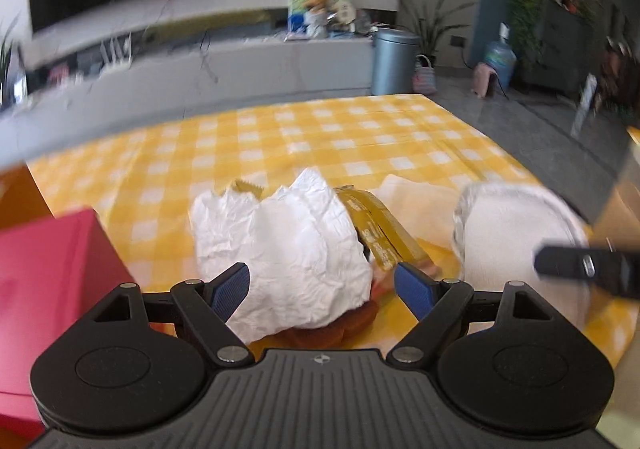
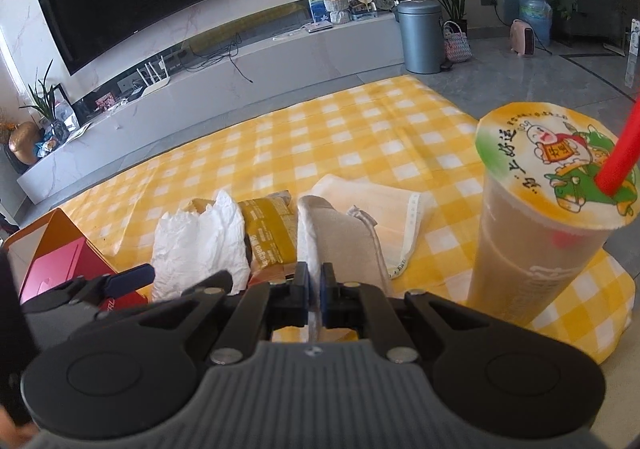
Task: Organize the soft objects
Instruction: 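Grasp the crumpled white tissue with the left tool while the right tool lifts the pad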
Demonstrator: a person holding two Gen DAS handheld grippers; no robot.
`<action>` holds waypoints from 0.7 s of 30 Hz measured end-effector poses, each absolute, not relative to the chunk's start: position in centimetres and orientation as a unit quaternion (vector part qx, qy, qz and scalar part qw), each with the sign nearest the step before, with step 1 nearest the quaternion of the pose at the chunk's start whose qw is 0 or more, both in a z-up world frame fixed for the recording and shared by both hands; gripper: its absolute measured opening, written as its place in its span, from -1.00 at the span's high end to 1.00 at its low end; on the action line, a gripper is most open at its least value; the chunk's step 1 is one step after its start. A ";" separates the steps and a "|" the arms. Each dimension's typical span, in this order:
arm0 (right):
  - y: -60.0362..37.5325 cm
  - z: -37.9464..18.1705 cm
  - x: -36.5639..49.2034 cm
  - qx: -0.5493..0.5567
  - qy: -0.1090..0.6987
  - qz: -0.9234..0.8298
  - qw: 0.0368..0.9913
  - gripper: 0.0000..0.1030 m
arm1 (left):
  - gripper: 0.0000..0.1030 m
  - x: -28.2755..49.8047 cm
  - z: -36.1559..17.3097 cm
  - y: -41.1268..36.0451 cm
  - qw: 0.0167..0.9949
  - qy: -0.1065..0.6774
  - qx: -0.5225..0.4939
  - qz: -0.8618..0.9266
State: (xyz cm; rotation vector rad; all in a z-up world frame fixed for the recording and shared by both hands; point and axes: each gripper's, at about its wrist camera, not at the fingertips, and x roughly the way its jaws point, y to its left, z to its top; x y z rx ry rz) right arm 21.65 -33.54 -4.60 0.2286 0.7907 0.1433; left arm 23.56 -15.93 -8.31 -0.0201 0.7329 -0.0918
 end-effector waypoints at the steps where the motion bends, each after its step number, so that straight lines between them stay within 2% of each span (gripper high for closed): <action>1: -33.5 -4.8 21.8 0.111 0.387 0.070 0.913 0.95 | -0.87 24.1 -8.5 -15.7 0.931 0.361 -0.019 -0.042; 4: -33.3 -5.4 22.2 0.106 0.399 0.064 0.909 0.95 | -0.90 25.5 -9.3 -14.9 0.928 0.370 -0.031 -0.038; 6: -33.4 -5.6 22.3 0.102 0.401 0.059 0.908 0.95 | -1.00 26.0 -9.7 -14.7 0.927 0.372 -0.025 -0.040; 14: -33.1 -6.2 22.9 0.097 0.411 0.057 0.905 0.94 | -1.00 25.6 -10.7 -16.5 0.932 0.356 0.053 -0.040; 16: -33.1 -6.2 22.9 0.096 0.411 0.058 0.905 0.95 | -0.78 25.7 -10.5 -16.4 0.932 0.357 0.052 -0.042; 18: -33.1 -6.2 22.8 0.097 0.410 0.059 0.905 0.94 | -0.32 25.6 -10.5 -16.4 0.931 0.357 0.056 -0.053; 21: -33.2 -6.2 22.8 0.103 0.409 0.059 0.905 0.94 | 0.11 25.1 -10.7 -16.6 0.932 0.346 0.083 -0.075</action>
